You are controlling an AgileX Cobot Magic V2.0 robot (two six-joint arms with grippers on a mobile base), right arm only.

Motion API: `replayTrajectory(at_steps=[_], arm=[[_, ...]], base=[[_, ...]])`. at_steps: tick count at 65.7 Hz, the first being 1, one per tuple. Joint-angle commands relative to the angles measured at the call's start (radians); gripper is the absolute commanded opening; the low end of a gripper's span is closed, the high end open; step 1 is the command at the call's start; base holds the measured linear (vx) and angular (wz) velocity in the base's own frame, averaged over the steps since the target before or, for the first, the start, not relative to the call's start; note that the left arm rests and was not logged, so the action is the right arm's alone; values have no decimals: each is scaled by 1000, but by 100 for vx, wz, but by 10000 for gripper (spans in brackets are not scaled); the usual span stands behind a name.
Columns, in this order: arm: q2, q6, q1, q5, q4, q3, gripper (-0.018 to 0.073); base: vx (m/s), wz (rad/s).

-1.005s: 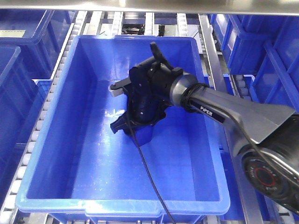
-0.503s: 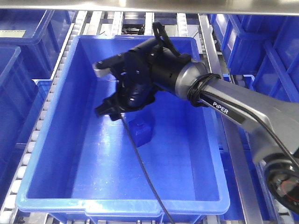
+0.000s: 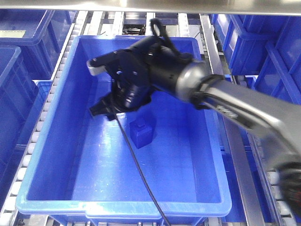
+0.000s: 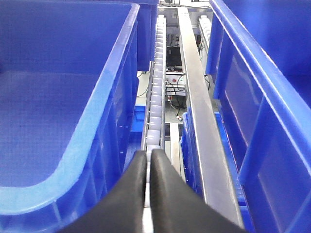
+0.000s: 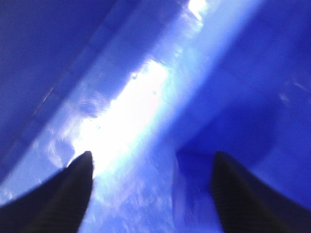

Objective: Pour parts from conveyor to right shelf

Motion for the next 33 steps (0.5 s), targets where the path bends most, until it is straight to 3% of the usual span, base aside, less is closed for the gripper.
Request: replayTrajectory(at_steps=[1, 8, 33], arm=[[-109, -2, -22, -74, -21, 66, 196], [-179, -4, -30, -165, -28, 191, -16], [-539, 3, -32, -721, -24, 719, -8]], base=[[0, 0], [0, 0], [0, 0]])
